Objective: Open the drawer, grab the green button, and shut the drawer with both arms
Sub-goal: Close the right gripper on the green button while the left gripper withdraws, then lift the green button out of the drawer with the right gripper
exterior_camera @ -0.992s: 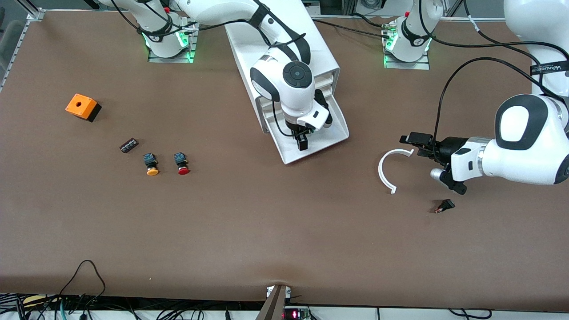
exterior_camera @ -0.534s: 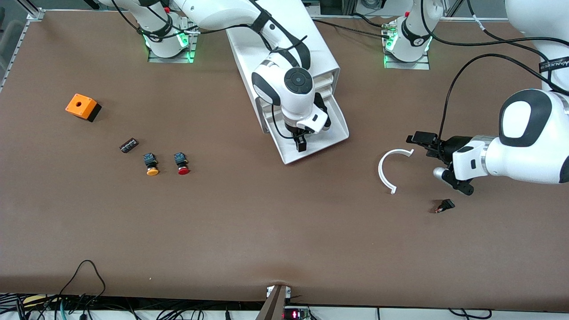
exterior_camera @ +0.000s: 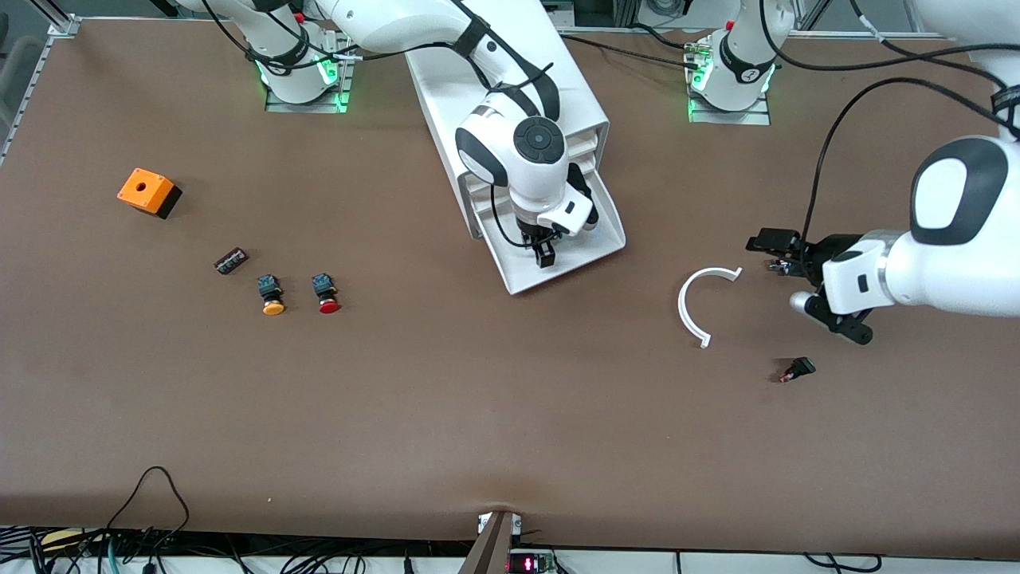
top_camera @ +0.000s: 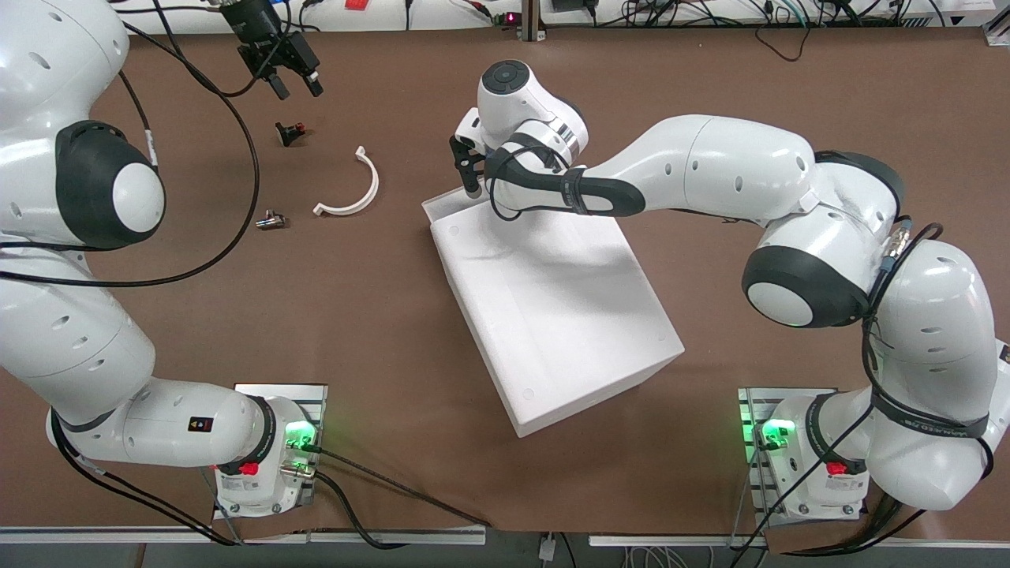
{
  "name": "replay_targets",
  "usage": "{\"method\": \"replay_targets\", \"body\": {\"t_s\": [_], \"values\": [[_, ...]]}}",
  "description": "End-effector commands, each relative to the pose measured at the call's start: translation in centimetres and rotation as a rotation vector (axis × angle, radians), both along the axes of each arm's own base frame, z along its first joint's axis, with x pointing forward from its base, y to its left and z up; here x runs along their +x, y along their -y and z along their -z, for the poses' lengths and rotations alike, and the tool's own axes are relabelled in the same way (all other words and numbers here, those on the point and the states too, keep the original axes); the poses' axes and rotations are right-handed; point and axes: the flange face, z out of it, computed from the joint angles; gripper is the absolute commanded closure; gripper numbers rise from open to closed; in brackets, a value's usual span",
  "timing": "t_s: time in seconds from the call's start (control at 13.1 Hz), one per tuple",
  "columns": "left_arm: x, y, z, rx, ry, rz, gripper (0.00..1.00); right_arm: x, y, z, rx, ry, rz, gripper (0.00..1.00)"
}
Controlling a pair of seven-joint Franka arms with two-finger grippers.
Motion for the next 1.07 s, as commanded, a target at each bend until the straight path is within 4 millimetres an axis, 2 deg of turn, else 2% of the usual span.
{"method": "replay_targets", "body": {"t_s": [0.0, 0.15, 0.23, 0.31, 0.38, 0.53, 0.69, 0.84, 0.92, 0.99], "values": [[-0.8, -0.1, -5.3, 0.112, 0.081, 0.022, 0.00, -0.3, -0.6, 0.5, 0.001, 0.005, -0.006, 0.26], [-1.5, 0.0, -7.7, 0.185, 0.109, 0.050, 0.00, 0.0, -0.3, 0.5, -0.001, 0.006, -0.011, 0.37], [-2.2, 0.5, -9.9, 0.240, 0.157, 0.072, 0.00, 0.0, -0.3, 0.4, -0.002, 0.008, -0.014, 0.43], [-3.4, 2.9, -11.3, 0.303, 0.181, 0.119, 0.00, 0.0, -0.3, 0.3, -0.002, 0.010, -0.018, 0.48], [-4.2, 4.0, -12.1, 0.365, 0.177, 0.110, 0.00, 0.1, -0.3, 0.4, -0.004, 0.010, -0.019, 0.52], [-4.9, 4.3, -12.3, 0.393, 0.141, 0.071, 0.00, 0.1, -0.3, 0.1, -0.002, 0.013, -0.018, 0.59], [-5.0, 3.5, -13.2, 0.373, 0.163, 0.051, 0.00, -0.1, -0.5, -0.1, 0.001, 0.014, -0.012, 0.66], [-4.4, -0.4, -12.9, 0.314, 0.207, -0.039, 0.00, -0.1, -0.5, -0.3, 0.002, 0.013, -0.005, 0.71], [-5.3, -0.8, -13.5, 0.305, 0.255, -0.052, 0.00, 0.0, -0.5, -0.6, 0.003, 0.014, -0.004, 0.72], [-6.5, -1.3, -13.1, 0.299, 0.284, -0.063, 0.00, -0.1, -0.6, -0.9, 0.007, 0.014, -0.001, 0.74]]}}
